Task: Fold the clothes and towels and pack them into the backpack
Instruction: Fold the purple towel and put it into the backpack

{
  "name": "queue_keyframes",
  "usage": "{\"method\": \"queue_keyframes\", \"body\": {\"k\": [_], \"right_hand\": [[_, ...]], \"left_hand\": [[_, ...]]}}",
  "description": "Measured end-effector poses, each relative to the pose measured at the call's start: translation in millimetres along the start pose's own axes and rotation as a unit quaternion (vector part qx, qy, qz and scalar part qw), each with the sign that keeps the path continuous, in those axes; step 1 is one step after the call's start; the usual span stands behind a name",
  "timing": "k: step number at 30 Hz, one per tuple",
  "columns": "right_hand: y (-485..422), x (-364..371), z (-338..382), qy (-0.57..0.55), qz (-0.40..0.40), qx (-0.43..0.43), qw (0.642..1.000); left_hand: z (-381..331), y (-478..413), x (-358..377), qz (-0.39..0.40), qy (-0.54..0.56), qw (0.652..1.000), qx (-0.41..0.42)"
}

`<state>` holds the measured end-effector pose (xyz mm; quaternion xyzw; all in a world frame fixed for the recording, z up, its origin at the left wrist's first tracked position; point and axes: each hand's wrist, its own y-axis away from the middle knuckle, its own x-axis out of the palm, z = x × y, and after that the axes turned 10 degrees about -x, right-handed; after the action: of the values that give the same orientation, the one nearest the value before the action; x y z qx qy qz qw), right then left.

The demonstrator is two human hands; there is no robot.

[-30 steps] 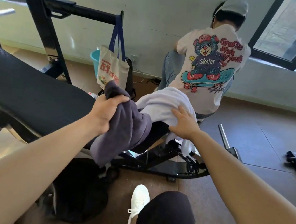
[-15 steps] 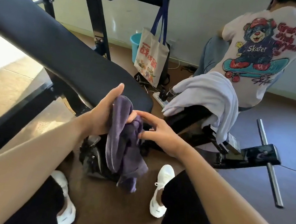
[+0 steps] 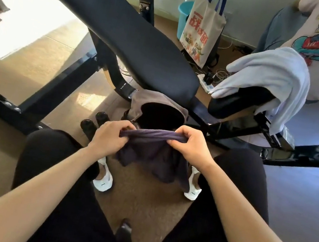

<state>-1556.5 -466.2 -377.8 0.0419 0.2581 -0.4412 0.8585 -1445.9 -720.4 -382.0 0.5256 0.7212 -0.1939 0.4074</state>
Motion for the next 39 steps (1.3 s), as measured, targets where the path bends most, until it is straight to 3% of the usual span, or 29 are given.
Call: {"method": "queue_keyframes", "body": {"k": [3,7,13,15,17,20,23,25,28,29,34,37,39], "right_hand": [[2.2,-6.4,-8.1,0.033,-0.012,0.008,0.999],[7.6,-15.2,-30.3,0.089,0.046,0.063,0.993],[14.4,-22.6,-55.5,0.121,0.172,0.163,0.964],[16.0,-24.3,-60.1,0.150,0.189,0.190,0.952],[14.6,-25.7,-58.9,0.162,0.149,0.202,0.954],[8.7,-28.8,-51.6,0.151,-0.008,0.224,0.963],[2.3,-32.5,-47.2,0.093,-0.127,0.281,0.947],[0.2,-31.6,-48.9,0.085,-0.139,0.297,0.941],[-6.7,-29.9,-57.1,0.073,-0.143,0.323,0.933],[-9.0,-30.0,-60.1,0.064,-0.152,0.332,0.929],[-13.0,-29.9,-61.1,0.039,-0.179,0.344,0.921],[-15.8,-27.3,-63.0,-0.005,-0.159,0.341,0.926],[-15.2,-23.6,-59.4,-0.045,-0.102,0.342,0.933]], "left_hand": [[20.8,8.7,8.6,-0.085,0.046,0.993,-0.070],[26.4,3.3,2.0,-0.116,0.196,0.964,-0.140],[41.8,-2.6,-17.5,-0.187,0.436,0.818,-0.326],[43.7,-6.0,-21.6,-0.193,0.436,0.803,-0.356],[48.2,-8.5,-20.4,-0.192,0.421,0.806,-0.370],[49.5,-10.3,-16.0,-0.191,0.408,0.810,-0.375],[50.7,-15.6,-11.4,-0.183,0.422,0.803,-0.379],[46.8,-17.7,-12.5,-0.171,0.482,0.761,-0.400],[51.0,-21.6,-17.6,-0.155,0.612,0.656,-0.414],[55.0,-23.2,-18.9,-0.156,0.625,0.644,-0.412],[85.3,-35.7,-12.8,-0.149,0.636,0.628,-0.423],[74.1,-31.6,-17.0,-0.078,0.599,0.682,-0.412],[55.3,-24.9,-18.7,-0.023,0.576,0.716,-0.394]]}}
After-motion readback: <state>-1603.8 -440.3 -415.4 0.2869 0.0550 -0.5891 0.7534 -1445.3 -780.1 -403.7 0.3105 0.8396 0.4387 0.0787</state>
